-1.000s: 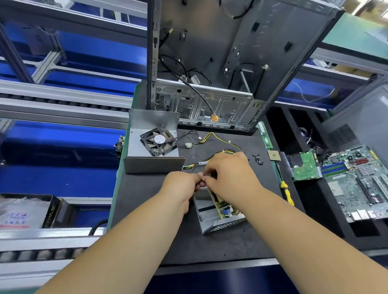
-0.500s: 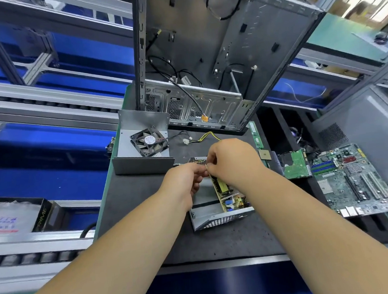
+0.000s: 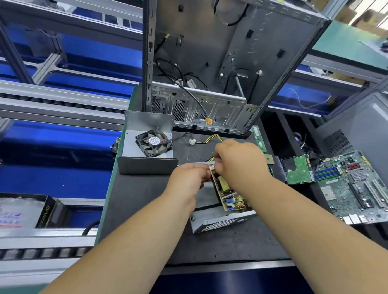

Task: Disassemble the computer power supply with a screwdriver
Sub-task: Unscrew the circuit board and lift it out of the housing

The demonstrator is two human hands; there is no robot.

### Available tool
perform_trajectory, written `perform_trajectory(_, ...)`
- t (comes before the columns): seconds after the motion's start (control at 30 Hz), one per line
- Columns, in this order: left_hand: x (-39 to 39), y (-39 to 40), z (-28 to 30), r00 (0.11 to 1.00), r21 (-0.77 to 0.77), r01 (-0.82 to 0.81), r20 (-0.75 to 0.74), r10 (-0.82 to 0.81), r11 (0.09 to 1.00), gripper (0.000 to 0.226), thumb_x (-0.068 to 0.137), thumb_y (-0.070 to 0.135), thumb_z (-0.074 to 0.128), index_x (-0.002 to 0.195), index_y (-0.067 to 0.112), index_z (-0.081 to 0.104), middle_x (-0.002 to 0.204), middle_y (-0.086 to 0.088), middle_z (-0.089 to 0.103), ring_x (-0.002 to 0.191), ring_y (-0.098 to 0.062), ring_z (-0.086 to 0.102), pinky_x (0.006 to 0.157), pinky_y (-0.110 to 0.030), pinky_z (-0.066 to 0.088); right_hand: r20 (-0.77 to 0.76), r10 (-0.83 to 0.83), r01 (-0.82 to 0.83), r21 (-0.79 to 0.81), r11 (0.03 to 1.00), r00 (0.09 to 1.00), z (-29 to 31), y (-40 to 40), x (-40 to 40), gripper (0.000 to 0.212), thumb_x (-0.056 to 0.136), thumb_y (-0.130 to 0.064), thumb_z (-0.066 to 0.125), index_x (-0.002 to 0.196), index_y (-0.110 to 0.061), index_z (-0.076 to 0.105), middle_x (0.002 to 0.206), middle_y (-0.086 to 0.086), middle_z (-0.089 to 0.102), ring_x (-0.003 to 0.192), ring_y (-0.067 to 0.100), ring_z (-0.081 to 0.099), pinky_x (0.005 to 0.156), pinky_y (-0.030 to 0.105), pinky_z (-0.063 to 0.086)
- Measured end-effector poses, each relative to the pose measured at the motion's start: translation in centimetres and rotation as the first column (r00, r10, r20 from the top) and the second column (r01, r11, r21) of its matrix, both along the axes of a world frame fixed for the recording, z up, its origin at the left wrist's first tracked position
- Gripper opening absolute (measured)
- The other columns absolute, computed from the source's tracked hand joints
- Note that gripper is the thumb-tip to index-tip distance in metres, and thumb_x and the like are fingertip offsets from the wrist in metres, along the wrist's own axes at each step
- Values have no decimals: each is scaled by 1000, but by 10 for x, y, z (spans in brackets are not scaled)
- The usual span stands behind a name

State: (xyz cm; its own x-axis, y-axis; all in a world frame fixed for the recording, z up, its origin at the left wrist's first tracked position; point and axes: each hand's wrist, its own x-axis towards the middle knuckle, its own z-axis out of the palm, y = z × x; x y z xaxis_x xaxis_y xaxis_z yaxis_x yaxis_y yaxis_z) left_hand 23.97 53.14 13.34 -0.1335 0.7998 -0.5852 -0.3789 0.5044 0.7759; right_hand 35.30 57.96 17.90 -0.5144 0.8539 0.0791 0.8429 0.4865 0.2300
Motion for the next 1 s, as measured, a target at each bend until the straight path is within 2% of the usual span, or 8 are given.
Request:
perform_trajectory(0.13,-1,-1,-3,999,23,24,-28,-23,999,17,82,-3,63,92,7,71,95,-17,74,98,-29,69,82,-29,49,-343,-157,148,-51,988,926,8,7,18,10,89,-24,58,88,-25,68,89,-6,64,77,20,60,65,28,40)
perform_trajectory(0.27,-2,-2,-4,995,26,55,-80,-53,998,15,85,1,62,95,8,71,98,-15,75,101,-27,69,88,-32,53,-474,-379,304,-229,924,795,5,27,64,12,86,-21,63,79,-29,67,80,-9,67,74,16,61,63,28,45)
perform_trajectory(0.37,0,0,-4,987,42,53,-154,-46,998,15,91,3,58,81,13,64,91,-10,70,91,-24,67,86,-34,54,-477,-494,378,-323,868,727,-10,44,104,12,84,-20,65,75,-28,67,76,-9,66,74,18,61,65,30,47)
perform_trajectory(0.5,8,-1,-7,965,36,105,-246,-93,994,12,93,9,60,95,19,53,97,-7,60,91,-24,62,94,-48,55,-441,-580,404,-432,806,685,-43,64,146,13,84,-21,64,72,-23,66,75,-5,68,71,20,62,63,29,46)
perform_trajectory(0.6,15,-7,-5,935,-32,166,-312,-168,986,27,88,30,68,104,31,46,94,-9,62,83,-23,58,95,-55,53,-403,-598,397,-478,783,693,-66,80,161,23,84,-20,63,62,-19,57,67,-1,61,63,23,54,60,31,43)
perform_trajectory(0.77,29,-11,3,849,-165,166,-478,-226,972,72,64,66,74,114,35,32,99,1,60,89,-13,59,73,-34,51,-367,-585,356,-528,771,723,-89,104,170,24,85,-20,62,61,-21,59,68,-1,61,74,28,57,62,30,42)
perform_trajectory(0.87,38,-9,1,817,-190,95,-545,-186,977,72,71,63,75,117,34,28,99,5,56,84,-9,56,60,-27,41,-370,-575,322,-555,767,730,-94,113,174,21,88,-24,62,67,-22,65,75,1,67,85,31,60,71,31,45)
perform_trajectory(1.0,45,-5,-3,776,-164,-13,-624,-94,986,64,77,51,77,117,30,33,97,4,55,80,-10,56,57,-28,38,-382,-554,263,-593,761,740,-92,119,182,20,92,-28,61,73,-24,68,76,-2,69,74,22,61,67,30,44)
